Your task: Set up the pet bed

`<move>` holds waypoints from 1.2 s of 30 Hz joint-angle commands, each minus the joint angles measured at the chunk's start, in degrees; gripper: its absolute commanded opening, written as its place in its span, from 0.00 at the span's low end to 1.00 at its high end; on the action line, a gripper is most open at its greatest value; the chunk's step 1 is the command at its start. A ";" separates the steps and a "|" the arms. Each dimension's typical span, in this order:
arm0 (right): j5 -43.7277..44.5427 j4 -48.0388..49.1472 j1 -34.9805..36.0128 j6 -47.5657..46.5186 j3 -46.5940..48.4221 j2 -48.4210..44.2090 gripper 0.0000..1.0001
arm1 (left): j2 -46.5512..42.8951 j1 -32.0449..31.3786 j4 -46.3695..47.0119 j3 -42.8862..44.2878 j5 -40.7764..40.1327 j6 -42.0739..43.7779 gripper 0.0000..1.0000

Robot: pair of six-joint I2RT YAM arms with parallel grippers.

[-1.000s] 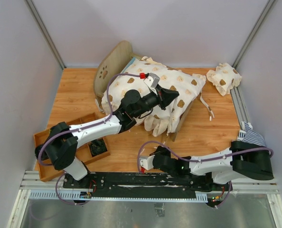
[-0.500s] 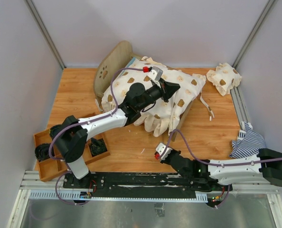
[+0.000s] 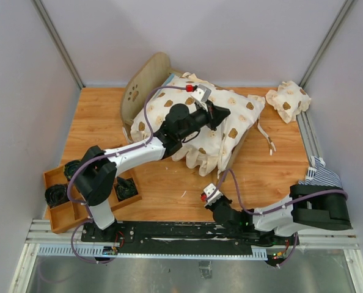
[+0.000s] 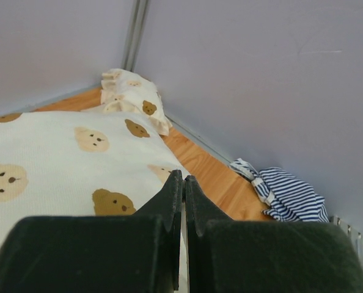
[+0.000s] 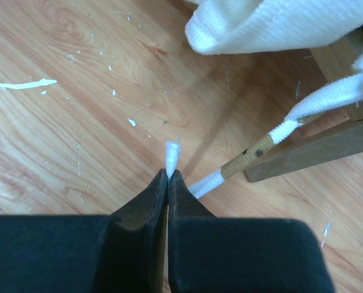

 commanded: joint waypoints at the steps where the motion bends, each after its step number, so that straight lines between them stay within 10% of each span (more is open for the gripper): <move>1: 4.79 3.77 2.54 -0.55 0.96 0.49 0.00 | -4.58 1.00 4.58 -0.52 2.55 -1.76 0.00; 7: 6.57 -28.28 2.55 -0.35 10.01 -21.37 0.40 | -18.52 -1.43 4.93 -21.43 6.27 -5.41 0.15; 17: 13.35 -37.56 1.79 3.63 14.26 -56.28 0.46 | -31.88 -8.45 4.66 -47.16 5.30 -4.11 0.21; 25: 28.20 -65.20 -4.91 20.95 32.91 -40.85 0.45 | -33.21 -9.86 2.03 -52.93 7.27 0.19 0.32; 31: -8.51 -73.99 -36.31 29.73 40.98 -28.50 0.44 | -36.51 -9.90 -3.85 -50.32 -1.39 1.37 0.57; 36: -9.55 -71.95 -39.35 41.87 39.14 -25.47 0.49 | -37.22 -9.59 -19.50 -40.88 -22.49 5.59 0.63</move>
